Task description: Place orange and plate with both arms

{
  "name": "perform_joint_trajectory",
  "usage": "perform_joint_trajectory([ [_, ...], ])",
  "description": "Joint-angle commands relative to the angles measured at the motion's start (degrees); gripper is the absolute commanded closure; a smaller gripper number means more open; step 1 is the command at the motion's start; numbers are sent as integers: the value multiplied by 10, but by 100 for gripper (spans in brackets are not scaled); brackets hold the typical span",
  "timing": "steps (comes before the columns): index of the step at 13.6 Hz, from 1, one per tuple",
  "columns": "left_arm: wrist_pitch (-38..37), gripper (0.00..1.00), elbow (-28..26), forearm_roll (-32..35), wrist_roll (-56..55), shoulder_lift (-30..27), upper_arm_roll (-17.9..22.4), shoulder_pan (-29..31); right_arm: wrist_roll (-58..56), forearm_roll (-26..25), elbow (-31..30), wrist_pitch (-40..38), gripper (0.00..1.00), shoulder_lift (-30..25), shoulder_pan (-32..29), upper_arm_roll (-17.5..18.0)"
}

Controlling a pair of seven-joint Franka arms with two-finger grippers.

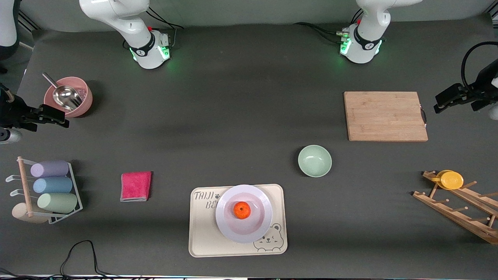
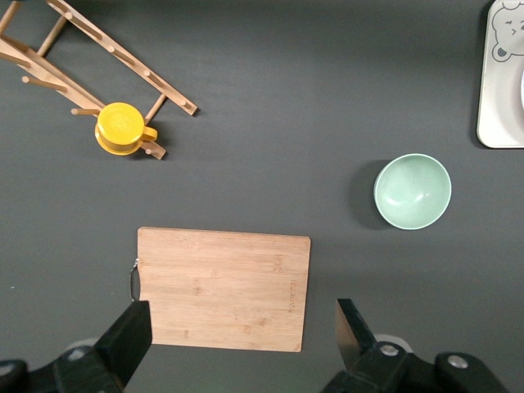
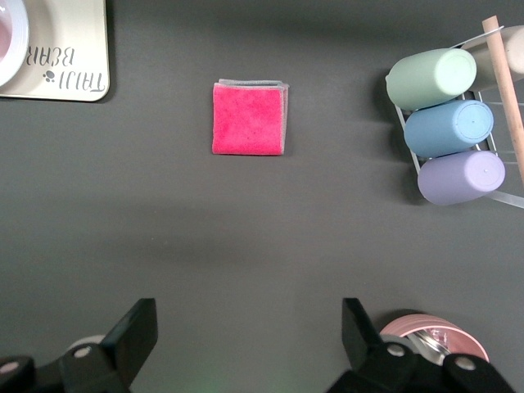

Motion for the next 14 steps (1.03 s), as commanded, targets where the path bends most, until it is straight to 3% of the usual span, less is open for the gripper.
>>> perform_joint_trajectory([
  [1, -26, 0, 6, 11, 14, -2, 0, 2, 16, -12, -13, -4, 0, -15, -4, 10],
  [14, -28, 0, 15, 7, 3, 3, 0, 1, 16, -14, -12, -4, 0, -15, -4, 7],
])
